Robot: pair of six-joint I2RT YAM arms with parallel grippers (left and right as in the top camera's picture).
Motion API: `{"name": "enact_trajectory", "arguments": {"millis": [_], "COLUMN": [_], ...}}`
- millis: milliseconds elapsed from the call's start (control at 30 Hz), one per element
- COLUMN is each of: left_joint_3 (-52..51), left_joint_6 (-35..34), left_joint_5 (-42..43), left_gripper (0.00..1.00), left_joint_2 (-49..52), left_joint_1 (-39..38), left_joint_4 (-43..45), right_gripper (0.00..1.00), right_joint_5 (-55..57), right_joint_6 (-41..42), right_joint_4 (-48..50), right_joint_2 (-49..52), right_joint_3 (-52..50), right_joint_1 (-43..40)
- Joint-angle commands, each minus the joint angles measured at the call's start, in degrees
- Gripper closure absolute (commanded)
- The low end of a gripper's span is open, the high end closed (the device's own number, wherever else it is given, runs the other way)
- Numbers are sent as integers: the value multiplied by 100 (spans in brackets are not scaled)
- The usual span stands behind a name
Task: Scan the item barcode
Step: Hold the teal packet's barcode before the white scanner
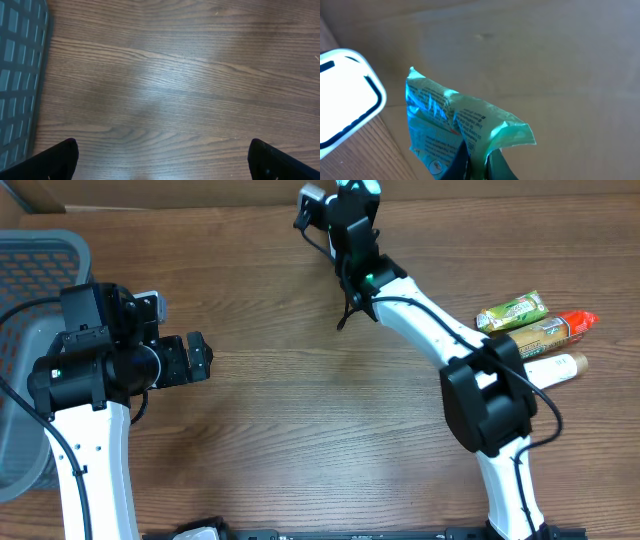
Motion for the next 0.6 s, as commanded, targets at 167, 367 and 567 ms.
{"name": "enact_trajectory", "arguments": {"millis": [167, 367, 567], "left_joint_3": [105, 105, 105], "left_joint_6": [22, 22, 22], "left_joint_5": [-31, -31, -31], "left_gripper": [0, 0, 0], "left_joint_2": [-17, -17, -17], "left_joint_1": [-37, -39, -39], "left_joint_4": [7, 7, 7], "right_gripper": [96, 96, 96], "right_joint_5": [-138, -138, -205], "right_joint_6": [-901, -896, -855], "right_joint_4": [411, 492, 310], "right_joint_2": [339, 339, 354], "right_joint_3": [72, 72, 70], "right_joint_1": [-31, -31, -31]}}
